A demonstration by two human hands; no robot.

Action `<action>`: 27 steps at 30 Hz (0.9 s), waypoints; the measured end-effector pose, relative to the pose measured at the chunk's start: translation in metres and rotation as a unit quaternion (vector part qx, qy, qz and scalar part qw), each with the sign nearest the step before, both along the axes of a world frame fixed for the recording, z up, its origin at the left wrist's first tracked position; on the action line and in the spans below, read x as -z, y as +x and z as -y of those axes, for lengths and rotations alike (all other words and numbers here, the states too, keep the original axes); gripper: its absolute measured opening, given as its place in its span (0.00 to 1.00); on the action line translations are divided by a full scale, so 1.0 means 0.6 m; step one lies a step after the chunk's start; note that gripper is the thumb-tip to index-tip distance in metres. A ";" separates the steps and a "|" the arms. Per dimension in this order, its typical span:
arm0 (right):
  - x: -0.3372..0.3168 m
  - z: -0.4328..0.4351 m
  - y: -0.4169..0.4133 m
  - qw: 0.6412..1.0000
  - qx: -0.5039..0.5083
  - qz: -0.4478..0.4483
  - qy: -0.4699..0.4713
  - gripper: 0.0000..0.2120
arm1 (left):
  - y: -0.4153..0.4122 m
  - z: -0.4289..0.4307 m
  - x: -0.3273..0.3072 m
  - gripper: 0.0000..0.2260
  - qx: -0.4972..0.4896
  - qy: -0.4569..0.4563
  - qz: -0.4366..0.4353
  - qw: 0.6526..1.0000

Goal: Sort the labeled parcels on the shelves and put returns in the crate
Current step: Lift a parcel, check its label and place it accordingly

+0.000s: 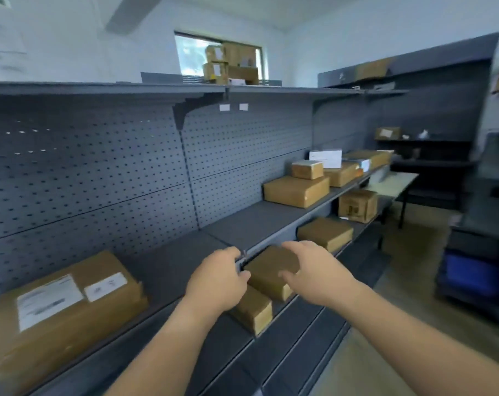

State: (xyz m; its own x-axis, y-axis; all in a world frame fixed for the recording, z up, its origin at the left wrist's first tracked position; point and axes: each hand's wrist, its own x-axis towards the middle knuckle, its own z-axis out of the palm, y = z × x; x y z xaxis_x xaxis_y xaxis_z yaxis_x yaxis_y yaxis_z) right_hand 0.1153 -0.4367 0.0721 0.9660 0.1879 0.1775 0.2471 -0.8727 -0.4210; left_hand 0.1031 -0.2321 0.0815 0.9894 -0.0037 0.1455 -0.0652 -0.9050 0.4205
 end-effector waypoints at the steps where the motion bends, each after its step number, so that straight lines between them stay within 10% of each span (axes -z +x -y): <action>1: -0.004 0.049 0.006 1.000 0.025 0.001 -0.001 0.30 | 0.022 0.050 -0.001 0.18 0.025 0.000 0.007 1.000; 12: 0.003 0.428 0.083 0.980 0.200 -0.007 0.011 0.32 | 0.210 0.460 0.027 0.21 0.185 -0.011 0.006 0.983; 27: 0.016 0.581 0.425 0.961 0.277 -0.001 0.026 0.33 | 0.614 0.630 0.028 0.23 0.258 -0.028 0.025 0.965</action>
